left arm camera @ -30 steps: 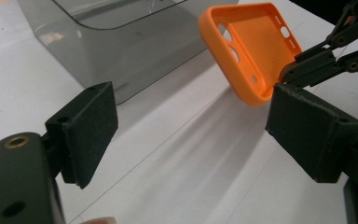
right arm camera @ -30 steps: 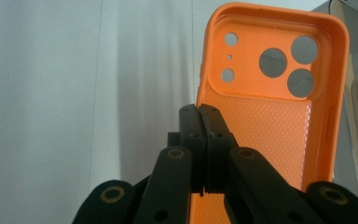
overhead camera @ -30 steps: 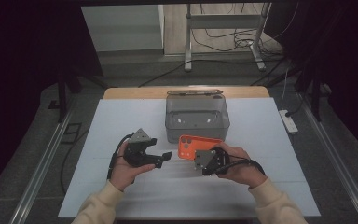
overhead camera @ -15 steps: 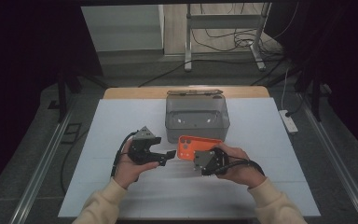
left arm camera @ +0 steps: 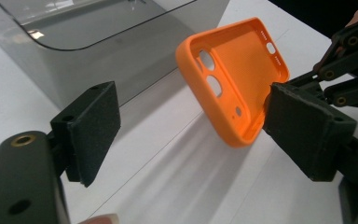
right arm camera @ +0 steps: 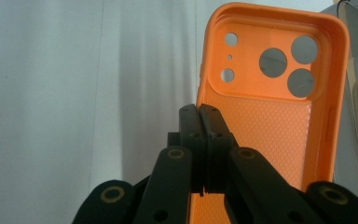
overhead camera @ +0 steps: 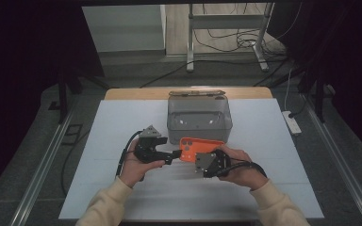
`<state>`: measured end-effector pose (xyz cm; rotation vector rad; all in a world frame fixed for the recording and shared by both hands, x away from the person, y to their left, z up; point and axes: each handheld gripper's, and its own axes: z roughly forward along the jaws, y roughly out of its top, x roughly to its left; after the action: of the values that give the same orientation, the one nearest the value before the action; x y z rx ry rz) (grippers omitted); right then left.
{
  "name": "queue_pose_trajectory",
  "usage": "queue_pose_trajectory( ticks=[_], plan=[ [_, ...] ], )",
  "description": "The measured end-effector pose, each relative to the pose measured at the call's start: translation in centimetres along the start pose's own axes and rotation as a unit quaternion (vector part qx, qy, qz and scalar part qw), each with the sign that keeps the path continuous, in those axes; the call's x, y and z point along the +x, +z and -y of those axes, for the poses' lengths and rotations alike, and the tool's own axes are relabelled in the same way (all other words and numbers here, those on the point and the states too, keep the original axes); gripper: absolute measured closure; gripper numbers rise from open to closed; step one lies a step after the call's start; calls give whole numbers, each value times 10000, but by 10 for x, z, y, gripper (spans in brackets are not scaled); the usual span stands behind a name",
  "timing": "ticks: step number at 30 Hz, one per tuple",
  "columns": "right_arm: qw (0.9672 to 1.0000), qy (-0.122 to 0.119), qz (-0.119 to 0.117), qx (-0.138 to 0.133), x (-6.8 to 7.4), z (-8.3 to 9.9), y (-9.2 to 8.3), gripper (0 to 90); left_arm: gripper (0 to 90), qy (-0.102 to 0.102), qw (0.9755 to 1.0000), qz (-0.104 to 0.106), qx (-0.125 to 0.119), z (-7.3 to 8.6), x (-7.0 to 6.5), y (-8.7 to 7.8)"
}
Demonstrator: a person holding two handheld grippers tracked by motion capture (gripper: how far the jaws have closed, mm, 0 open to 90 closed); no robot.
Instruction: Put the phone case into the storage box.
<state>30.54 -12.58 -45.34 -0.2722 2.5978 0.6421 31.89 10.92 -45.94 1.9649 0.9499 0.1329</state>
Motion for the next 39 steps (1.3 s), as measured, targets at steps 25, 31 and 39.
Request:
queue_pose_trajectory(
  ticks=[25, 31, 39],
  plan=[
    [10000, -53, 54, -14, 1, -2, 0, 887, 425, -114, 9988, 415, 235, -6, 0, 27],
    [10000, -39, 59, -28, 1, -1, 0, 887, 559, -159, 9983, 499, 258, -7, 0, 29],
    [9999, -45, 89, -21, 2, -1, 0, 887, 696, -321, 9976, 600, 149, -7, 5, 27]
  ],
)
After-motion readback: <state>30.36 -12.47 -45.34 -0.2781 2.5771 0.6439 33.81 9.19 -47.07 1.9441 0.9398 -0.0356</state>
